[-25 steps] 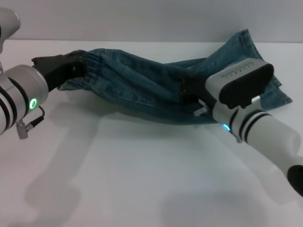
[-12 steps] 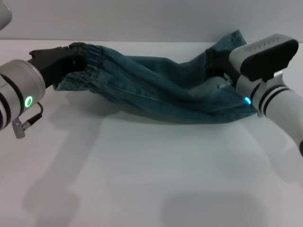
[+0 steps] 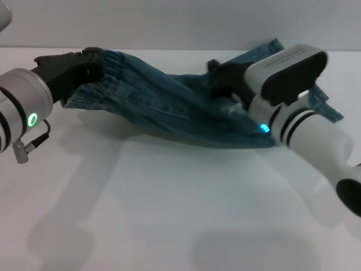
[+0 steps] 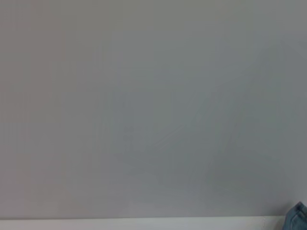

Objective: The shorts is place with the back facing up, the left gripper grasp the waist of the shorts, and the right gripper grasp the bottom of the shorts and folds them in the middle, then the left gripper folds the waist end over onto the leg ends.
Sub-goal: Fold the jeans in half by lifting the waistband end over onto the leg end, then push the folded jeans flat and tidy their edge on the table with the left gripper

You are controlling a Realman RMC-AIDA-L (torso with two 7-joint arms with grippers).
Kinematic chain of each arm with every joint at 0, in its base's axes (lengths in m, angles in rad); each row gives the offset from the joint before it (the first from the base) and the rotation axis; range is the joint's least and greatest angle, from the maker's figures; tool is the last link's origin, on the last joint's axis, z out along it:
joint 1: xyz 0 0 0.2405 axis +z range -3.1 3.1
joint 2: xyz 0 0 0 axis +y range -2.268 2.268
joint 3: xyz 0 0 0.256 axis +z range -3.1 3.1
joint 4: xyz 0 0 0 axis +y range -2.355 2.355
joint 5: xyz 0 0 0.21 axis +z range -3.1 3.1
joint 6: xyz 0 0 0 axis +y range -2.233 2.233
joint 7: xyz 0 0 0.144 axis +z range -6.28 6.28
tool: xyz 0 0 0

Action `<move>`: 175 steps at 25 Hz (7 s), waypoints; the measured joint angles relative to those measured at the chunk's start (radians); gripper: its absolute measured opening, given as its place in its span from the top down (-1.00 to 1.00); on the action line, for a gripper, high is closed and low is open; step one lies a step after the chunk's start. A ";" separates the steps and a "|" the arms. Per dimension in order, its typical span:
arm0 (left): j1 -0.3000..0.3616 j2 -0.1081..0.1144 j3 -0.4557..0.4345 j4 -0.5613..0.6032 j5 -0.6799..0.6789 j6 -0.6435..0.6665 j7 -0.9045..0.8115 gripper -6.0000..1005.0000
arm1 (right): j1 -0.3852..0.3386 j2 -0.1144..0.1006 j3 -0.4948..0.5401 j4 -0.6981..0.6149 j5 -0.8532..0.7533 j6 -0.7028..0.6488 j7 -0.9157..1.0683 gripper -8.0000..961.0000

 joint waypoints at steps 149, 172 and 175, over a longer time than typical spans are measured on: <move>-0.287 -0.091 0.282 0.798 -0.006 -1.083 -0.104 0.72 | -0.313 -0.015 0.339 0.000 -0.176 -0.177 0.104 0.90; -0.233 -0.104 0.166 1.176 -0.046 -1.564 0.263 -0.31 | -0.408 -0.001 0.249 -0.018 -0.415 -0.457 0.122 0.89; -0.236 -0.102 0.163 1.272 -0.101 -1.719 0.267 -0.07 | -0.410 -0.001 0.234 -0.013 -0.415 -0.470 0.126 0.89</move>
